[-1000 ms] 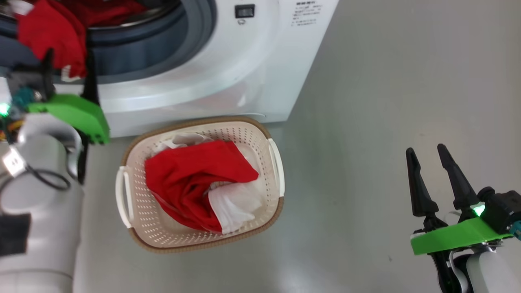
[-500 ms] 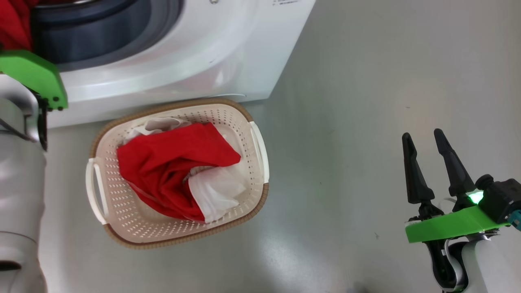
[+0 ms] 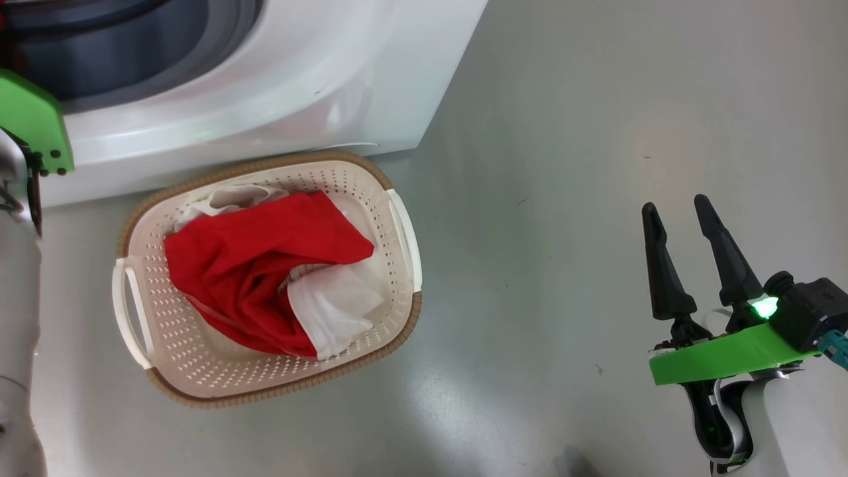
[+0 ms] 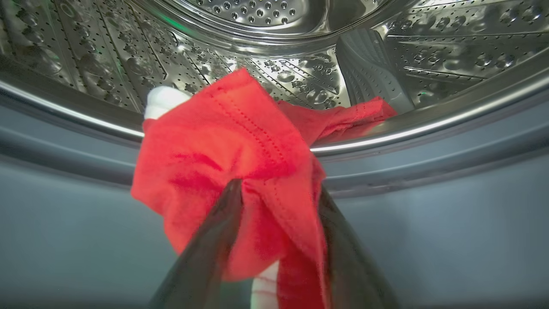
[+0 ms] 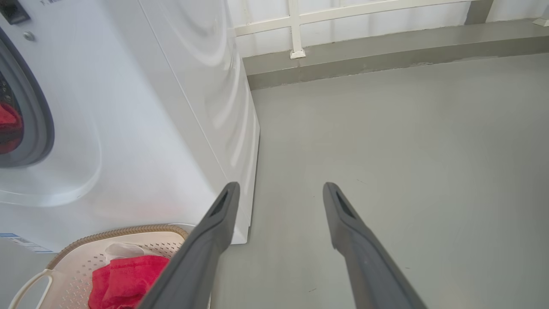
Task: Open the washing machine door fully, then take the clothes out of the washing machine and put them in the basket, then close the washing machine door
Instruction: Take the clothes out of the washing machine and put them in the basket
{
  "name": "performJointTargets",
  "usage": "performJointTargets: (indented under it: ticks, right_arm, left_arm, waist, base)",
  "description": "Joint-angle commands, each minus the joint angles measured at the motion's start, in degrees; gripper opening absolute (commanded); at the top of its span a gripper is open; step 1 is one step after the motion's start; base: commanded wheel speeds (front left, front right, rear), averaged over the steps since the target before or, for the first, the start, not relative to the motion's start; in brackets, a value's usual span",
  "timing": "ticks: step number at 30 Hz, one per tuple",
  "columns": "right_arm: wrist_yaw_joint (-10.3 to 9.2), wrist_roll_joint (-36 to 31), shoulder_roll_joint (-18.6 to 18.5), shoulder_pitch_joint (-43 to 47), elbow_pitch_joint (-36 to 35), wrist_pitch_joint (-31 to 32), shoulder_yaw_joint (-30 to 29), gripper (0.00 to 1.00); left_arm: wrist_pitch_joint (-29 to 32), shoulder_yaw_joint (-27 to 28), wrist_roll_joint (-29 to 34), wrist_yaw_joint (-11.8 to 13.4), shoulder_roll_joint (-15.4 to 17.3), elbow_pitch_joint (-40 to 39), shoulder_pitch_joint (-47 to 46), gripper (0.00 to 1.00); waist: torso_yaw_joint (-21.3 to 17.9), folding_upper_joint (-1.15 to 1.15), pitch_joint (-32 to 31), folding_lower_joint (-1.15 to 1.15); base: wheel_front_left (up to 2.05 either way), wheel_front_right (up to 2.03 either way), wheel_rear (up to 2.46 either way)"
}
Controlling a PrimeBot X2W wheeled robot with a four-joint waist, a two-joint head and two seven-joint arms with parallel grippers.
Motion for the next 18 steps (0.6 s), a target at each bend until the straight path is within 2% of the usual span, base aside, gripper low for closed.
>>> performJointTargets:
  ticks: [1, 2, 3, 8, 10, 18]
  right_arm:
    - [0.36, 0.34, 0.01, -0.18, -1.20, -0.36, 0.90, 1.00]
    - [0.36, 0.33, 0.03, -0.15, -1.15, -0.36, 0.85, 1.00]
    - [0.36, 0.33, 0.05, -0.13, -1.13, -0.36, 0.80, 1.00]
    - [0.36, 0.22, 0.12, -0.17, -1.15, -0.36, 0.58, 1.00]
    - [0.36, 0.20, 0.13, -0.01, -1.08, -0.36, 0.36, 1.00]
    - [0.36, -0.08, 0.12, 1.38, -0.80, -0.36, -0.05, 1.00]
  left_arm:
    - [-0.12, 0.34, 0.65, 0.60, 3.05, -0.85, -0.72, 0.36]
    - [-0.21, 0.25, 0.59, 0.68, 3.04, -0.82, -0.64, 0.25]
    - [-0.34, 0.17, 0.52, 0.76, 3.01, -0.79, -0.54, 0.18]
    - [-2.30, 0.30, -0.54, 0.63, 2.38, -0.70, 0.07, 0.03]
    - [-3.65, 0.74, -1.40, 0.33, 1.89, -0.74, 0.46, 0.00]
    - [-6.09, 3.01, -5.03, -1.53, 0.18, -5.58, 4.41, 0.00]
  waist:
    - [0.06, 0.00, -0.13, 0.00]
    - [0.10, 0.00, -0.23, 0.00]
    - [0.17, 0.00, -0.35, 0.00]
    - [0.68, 0.00, -1.15, 0.00]
    - [1.01, 0.00, -1.75, 0.00]
    - [2.30, 0.00, -4.49, 0.00]
  base:
    - [0.00, 0.00, 0.00]
    - [0.00, 0.00, 0.00]
    - [0.00, 0.00, 0.00]
    - [0.00, 0.00, 0.00]
    - [0.00, 0.00, 0.00]
    - [0.00, 0.00, 0.00]
